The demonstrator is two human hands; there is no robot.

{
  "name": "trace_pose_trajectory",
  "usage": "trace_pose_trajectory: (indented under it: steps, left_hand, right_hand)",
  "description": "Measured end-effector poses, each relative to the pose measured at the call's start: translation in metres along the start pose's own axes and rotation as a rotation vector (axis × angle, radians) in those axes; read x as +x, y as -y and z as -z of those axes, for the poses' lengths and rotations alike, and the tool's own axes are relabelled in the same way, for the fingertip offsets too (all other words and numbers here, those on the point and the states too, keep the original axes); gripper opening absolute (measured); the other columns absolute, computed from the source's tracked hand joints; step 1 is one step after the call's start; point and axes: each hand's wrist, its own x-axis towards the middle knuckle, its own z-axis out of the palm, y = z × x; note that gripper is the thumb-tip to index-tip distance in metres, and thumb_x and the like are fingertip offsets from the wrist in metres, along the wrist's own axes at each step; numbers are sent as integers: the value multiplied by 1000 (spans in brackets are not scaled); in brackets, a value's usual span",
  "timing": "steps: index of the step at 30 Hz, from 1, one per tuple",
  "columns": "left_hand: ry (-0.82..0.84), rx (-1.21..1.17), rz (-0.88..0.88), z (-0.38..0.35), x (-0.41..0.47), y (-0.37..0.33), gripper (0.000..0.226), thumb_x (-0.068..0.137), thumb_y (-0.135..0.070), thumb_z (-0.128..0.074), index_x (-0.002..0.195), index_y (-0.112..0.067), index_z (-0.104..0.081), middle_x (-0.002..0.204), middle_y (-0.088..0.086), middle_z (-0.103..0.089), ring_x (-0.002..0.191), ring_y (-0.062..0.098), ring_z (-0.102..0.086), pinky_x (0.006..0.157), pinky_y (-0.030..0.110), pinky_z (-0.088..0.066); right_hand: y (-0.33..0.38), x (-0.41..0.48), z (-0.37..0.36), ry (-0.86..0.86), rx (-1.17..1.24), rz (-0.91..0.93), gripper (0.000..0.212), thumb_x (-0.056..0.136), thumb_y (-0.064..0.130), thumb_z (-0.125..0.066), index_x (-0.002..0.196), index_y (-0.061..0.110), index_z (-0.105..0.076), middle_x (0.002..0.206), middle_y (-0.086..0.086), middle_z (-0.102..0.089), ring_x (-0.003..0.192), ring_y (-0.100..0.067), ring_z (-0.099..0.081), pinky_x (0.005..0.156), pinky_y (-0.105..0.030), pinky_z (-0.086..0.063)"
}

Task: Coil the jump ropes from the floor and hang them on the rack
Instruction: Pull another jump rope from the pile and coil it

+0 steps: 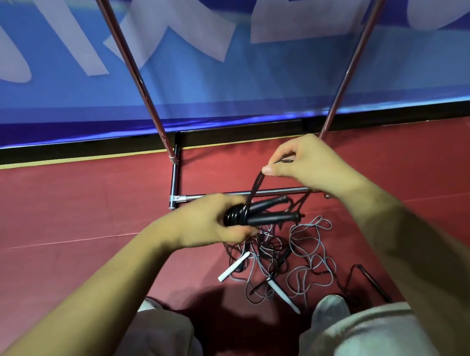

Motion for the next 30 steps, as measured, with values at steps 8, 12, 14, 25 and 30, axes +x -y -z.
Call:
trace_pose_trajectory:
  steps: [8,12,14,25,30]
  left_hand:
    - [-412,-994,-55,18,4,-3,26,84,-17,-57,106,-7,-47,65,2,-48,43,12,-35,44,18,-20]
    - [-509,-1025,-5,23,6,1,40,87,-15,-59,126,-11,-54,74,5,-45,48,14,-38,49,24,-17]
    - [-524,-1002,7,26,4,2,41,87,-16,-58,127,-6,-55,72,3,-43,48,14,-38,48,24,-18]
    - [-701,110,295,38,-2,28,28,92,-31,-68,110,-26,-47,79,-5,-63,54,3,-57,48,17,-41]
    - [-593,261,336,32,3,33,34,90,-30,-69,114,-18,-48,103,8,-69,90,31,-65,70,32,-42]
  right_hand:
    - [-3,1,-6,201,136,-95,14,93,24,-66,91,17,-78,51,7,-52,47,-12,-42,48,-22,-35]
    - [0,-1,-12,314,195,-139,18,96,20,-61,89,13,-75,56,-1,-51,45,-11,-40,48,-25,-36]
    - [-1,-2,-11,327,250,-182,22,96,22,-61,88,4,-72,57,-4,-51,43,-10,-36,46,-24,-32]
    - [18,-12,-12,387,109,-35,17,95,25,-61,90,18,-76,55,-2,-54,51,-11,-55,64,-27,-43]
    - [35,-15,-16,333,4,97,9,84,25,-75,84,17,-78,50,12,-50,48,-1,-38,51,-17,-29]
